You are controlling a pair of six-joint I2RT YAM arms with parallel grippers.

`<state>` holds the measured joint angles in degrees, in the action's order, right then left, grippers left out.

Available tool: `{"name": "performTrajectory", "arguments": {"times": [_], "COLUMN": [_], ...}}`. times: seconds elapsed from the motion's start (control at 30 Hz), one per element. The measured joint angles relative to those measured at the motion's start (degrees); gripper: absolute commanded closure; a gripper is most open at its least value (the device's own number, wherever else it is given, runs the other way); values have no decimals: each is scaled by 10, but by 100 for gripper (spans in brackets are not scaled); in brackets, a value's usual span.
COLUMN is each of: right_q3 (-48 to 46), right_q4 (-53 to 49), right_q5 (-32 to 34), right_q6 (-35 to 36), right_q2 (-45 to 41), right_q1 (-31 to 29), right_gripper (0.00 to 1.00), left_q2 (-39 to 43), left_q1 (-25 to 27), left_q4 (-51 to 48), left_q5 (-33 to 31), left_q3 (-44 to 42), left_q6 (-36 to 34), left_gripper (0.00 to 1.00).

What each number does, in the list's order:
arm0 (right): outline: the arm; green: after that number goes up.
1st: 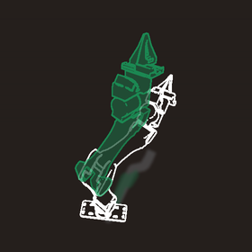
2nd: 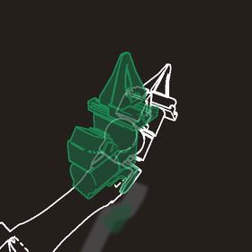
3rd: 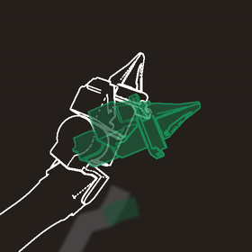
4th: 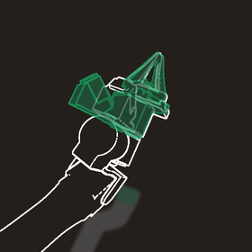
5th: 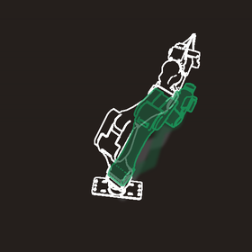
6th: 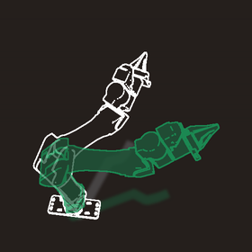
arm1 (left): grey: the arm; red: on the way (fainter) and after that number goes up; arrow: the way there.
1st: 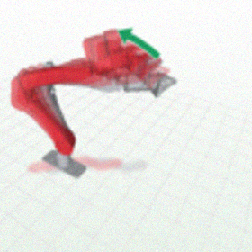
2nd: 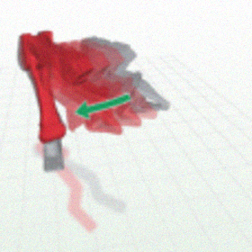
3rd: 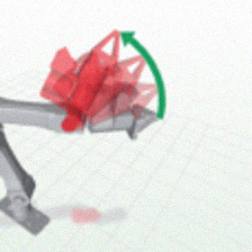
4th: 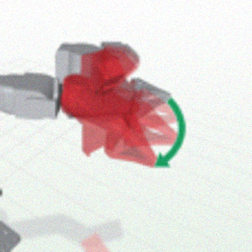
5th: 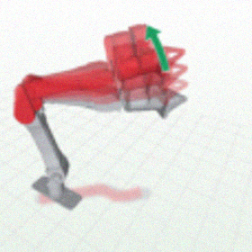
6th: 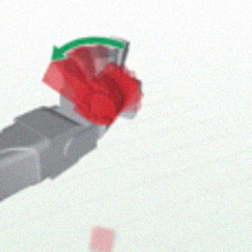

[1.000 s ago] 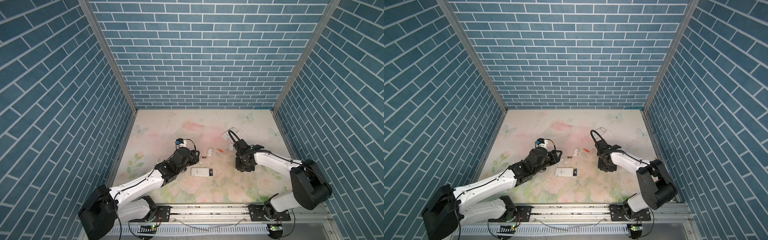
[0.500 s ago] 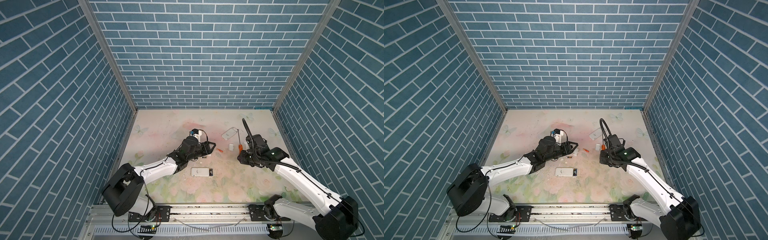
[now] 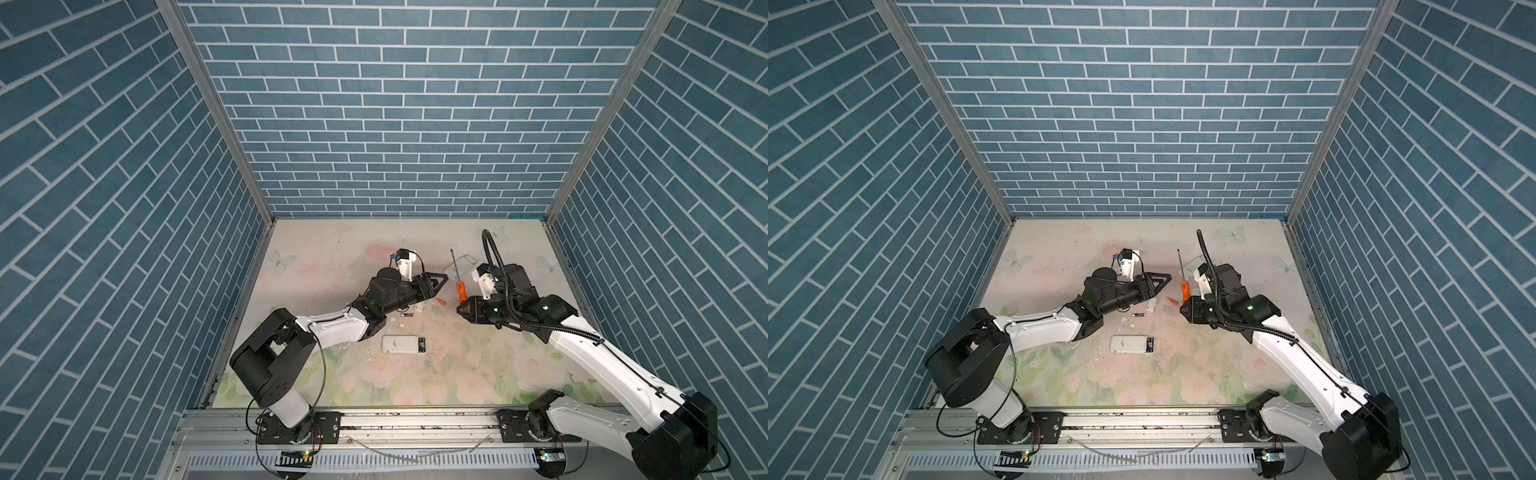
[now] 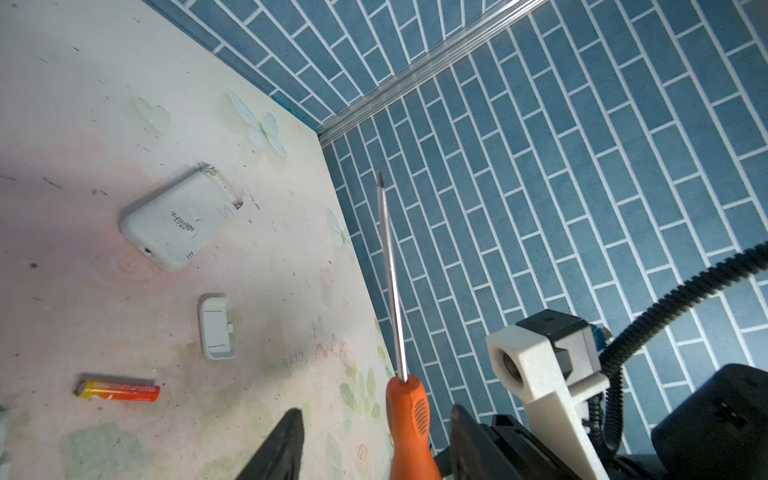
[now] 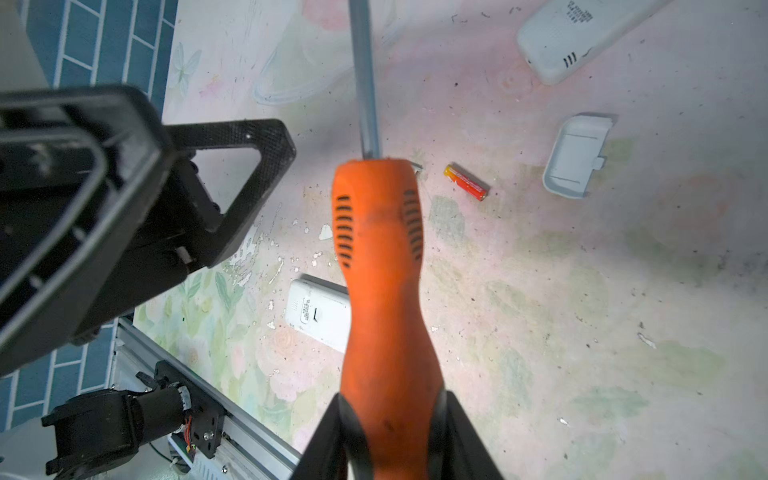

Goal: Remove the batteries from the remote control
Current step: 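Grasp the orange-handled screwdriver with the right gripper and lift it toward the left gripper, then close the left gripper on the screwdriver handle while the right gripper holds it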

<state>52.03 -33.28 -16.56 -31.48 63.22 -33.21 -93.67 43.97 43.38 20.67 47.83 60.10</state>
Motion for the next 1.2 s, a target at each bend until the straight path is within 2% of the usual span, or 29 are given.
{"name": "performTrajectory", "arguments": {"times": [0.33, 1.2], "right_q3": [27, 30], "right_q4": [22, 34], "right_q5": [-24, -48], "right_q6": [0, 0], "right_q2": [31, 42], "right_q1": [-3, -15], "right_gripper": [100, 100], "left_q2": [-28, -36], "left_q1": [28, 28], "left_q4": [24, 2], "left_q5": [4, -16], "left_q3": [17, 39], "left_q6": [6, -26], "left_gripper": [48, 57]}}
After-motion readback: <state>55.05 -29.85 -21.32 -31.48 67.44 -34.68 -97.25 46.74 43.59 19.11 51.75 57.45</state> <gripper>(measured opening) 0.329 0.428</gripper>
